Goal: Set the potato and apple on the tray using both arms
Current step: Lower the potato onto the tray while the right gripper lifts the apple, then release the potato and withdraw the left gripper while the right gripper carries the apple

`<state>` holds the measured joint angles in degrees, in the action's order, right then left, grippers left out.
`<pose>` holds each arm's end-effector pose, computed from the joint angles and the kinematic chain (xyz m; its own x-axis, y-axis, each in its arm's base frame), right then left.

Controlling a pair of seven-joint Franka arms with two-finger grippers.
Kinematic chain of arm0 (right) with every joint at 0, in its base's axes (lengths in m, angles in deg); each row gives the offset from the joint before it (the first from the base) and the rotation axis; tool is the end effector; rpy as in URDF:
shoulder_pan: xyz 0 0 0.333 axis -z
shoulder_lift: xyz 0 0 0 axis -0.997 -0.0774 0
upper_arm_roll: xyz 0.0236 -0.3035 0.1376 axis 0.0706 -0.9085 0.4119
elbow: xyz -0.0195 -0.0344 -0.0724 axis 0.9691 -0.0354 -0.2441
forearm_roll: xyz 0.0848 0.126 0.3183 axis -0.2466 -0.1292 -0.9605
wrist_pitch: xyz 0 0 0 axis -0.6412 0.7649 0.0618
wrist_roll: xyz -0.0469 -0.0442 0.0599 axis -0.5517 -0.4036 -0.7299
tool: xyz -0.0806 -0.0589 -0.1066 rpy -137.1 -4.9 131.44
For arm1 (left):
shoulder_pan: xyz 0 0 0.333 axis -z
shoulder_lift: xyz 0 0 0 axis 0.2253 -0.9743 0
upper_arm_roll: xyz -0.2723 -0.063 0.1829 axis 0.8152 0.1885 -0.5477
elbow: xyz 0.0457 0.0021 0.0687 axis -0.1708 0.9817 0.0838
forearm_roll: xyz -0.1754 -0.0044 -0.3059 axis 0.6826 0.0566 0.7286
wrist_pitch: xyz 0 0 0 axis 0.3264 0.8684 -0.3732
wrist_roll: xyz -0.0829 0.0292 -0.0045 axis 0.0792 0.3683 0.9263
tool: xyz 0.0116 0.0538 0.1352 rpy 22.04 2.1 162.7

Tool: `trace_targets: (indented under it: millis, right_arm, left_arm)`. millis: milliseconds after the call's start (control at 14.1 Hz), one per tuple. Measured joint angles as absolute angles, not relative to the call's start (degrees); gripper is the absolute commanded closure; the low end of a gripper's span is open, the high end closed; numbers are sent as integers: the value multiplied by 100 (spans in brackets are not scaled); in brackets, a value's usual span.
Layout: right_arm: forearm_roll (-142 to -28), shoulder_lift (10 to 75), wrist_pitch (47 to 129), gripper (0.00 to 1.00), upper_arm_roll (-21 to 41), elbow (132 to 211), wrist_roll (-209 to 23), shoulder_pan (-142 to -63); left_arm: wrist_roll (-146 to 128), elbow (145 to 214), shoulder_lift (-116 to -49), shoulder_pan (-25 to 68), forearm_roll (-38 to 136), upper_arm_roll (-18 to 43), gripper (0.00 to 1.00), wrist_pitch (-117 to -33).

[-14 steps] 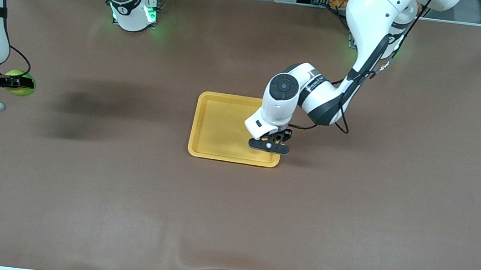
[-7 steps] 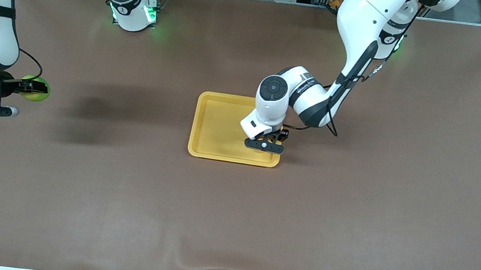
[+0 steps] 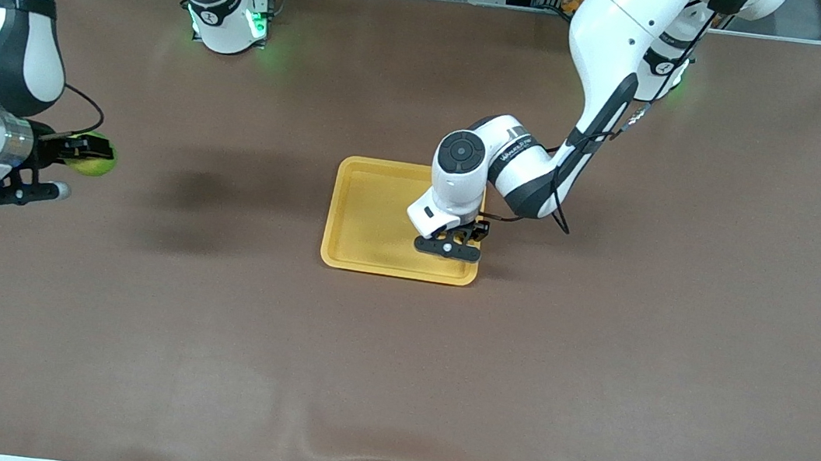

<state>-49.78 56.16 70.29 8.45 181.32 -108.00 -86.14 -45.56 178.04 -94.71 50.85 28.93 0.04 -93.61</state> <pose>0.5065 -0.0524 0.3935 0.9159 0.2315 -0.3280 0.2027 -0.9719 -0.1199 0.4850 -0.4422 0.2134 0.9914 -0.1235 0.0445 -0.1207 -0.9909 -0.0601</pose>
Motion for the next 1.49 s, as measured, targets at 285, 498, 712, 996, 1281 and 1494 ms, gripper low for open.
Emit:
trace_targets:
  millis: [285,498,712,996,1281,1494]
  right_arm:
    - [-5214,5692,6998,100,842,18163,-10599,-8787]
    - [-5388,5778,6998,100,844,18205,-10025,-9162]
    - [-5405,5862,7018,100,854,18205,-9216,-9789]
    - [-5408,5905,7124,100,858,18246,-8488,-10300]
    - [-5533,5935,7672,100,858,18580,-7919,-10754]
    - [-5584,5947,8261,100,861,18912,-7226,-11299]
  left_arm:
    - [-4637,17786,-9471,5084,2829,-15,40,-9361]
    - [-4653,17785,-9471,5085,2822,-15,8,-9361]
    - [-4774,17780,-9471,5085,2821,-15,0,-9361]
    - [-4917,17685,-9447,5071,2818,-20,0,-9361]
    - [-4920,17467,-9115,4892,2813,-64,0,-8927]
    - [-4919,17245,-8645,4673,2812,-71,0,-8269]
